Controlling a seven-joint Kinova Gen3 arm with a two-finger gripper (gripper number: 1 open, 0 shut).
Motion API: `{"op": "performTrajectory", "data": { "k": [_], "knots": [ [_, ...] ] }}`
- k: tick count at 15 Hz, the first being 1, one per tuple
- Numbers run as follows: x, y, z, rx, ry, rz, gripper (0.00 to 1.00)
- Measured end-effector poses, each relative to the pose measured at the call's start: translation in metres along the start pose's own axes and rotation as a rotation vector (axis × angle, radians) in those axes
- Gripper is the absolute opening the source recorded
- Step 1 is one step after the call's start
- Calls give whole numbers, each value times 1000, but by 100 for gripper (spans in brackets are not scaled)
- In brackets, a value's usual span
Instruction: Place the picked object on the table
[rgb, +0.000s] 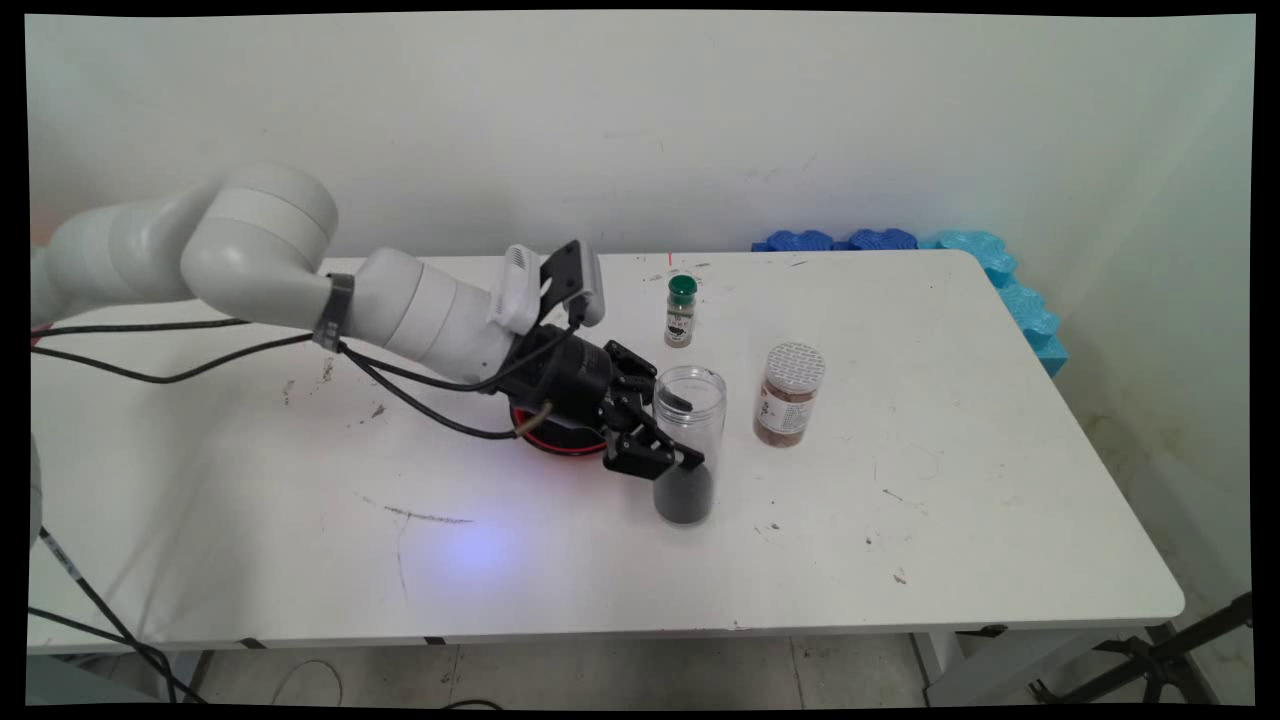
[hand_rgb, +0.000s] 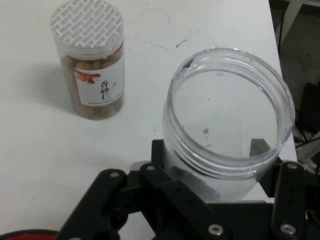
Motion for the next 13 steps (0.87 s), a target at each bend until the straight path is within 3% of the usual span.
{"op": "performTrajectory", "data": {
  "k": [10, 11, 13],
  "knots": [
    [-8, 0, 14, 10, 1, -8, 0],
    [-9, 0, 15, 11, 2, -9, 100],
    [-9, 0, 16, 12, 3, -10, 100]
  ]
}}
